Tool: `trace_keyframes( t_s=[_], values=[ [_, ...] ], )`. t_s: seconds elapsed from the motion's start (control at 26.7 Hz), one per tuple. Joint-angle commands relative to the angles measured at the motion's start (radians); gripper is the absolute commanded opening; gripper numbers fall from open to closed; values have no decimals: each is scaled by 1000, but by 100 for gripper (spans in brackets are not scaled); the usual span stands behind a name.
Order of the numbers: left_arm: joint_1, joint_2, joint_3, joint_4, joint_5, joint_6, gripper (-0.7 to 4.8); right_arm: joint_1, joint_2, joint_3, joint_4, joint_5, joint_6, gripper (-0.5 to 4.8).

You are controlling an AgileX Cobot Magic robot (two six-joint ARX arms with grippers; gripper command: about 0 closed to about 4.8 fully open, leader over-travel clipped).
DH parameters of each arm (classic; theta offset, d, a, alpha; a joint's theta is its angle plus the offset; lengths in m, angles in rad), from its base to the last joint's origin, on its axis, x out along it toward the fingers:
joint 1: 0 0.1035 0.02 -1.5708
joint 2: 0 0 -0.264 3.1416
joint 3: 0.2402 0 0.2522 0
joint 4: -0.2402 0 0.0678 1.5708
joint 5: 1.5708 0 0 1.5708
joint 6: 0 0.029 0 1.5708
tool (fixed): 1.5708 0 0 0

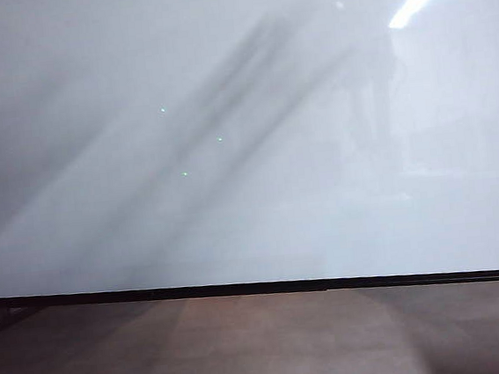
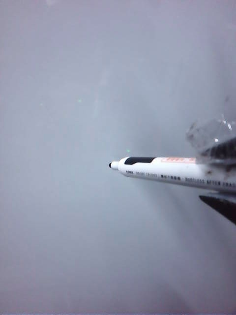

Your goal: Reach to the right to find the marker pen, pick it up, and write the number 6 on the whiteboard.

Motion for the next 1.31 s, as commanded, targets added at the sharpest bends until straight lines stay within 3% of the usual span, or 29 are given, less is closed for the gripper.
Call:
trace_keyframes(
  t_s=[0.04,0.3,1.31],
  values=[
    [-2,-3,5,3,1,4,-7,0,23,5,58,5,-2,-1],
    [-2,-3,5,-39,1,30,-7,0,60,5,114,20,-78,-1],
    [-2,-3,5,-39,4,29,-7,0,238,8,335,65,-73,-1]
  ],
)
